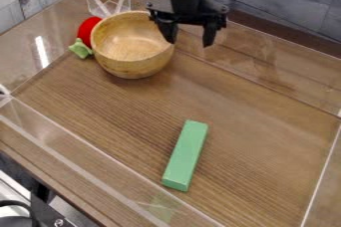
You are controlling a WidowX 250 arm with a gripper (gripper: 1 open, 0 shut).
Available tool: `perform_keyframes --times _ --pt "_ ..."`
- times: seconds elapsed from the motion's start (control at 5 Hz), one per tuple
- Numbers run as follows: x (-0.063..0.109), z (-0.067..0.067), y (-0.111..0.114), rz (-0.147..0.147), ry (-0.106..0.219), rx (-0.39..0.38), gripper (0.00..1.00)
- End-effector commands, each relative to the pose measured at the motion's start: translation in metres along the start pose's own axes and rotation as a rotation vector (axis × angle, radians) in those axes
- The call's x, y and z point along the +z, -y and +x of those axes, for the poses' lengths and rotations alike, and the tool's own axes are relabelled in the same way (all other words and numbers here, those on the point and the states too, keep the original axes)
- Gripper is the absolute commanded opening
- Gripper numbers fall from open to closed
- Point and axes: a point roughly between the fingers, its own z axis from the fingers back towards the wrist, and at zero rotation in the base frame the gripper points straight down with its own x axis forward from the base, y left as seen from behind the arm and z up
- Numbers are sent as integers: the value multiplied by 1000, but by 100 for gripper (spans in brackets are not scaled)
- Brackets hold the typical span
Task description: Remove the green stick from the brown bowl and put it on the table
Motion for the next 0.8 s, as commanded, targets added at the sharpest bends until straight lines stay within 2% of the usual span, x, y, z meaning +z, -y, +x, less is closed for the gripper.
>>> perform_keyframes --times 0.0,0.2,0.4,0.6 --pt "19 28 -3 -13 55 -16 100" --pt "17 27 -3 -1 56 26 100" --pt "11 31 -2 20 55 53 0" --pt "3 31 0 40 49 68 0"
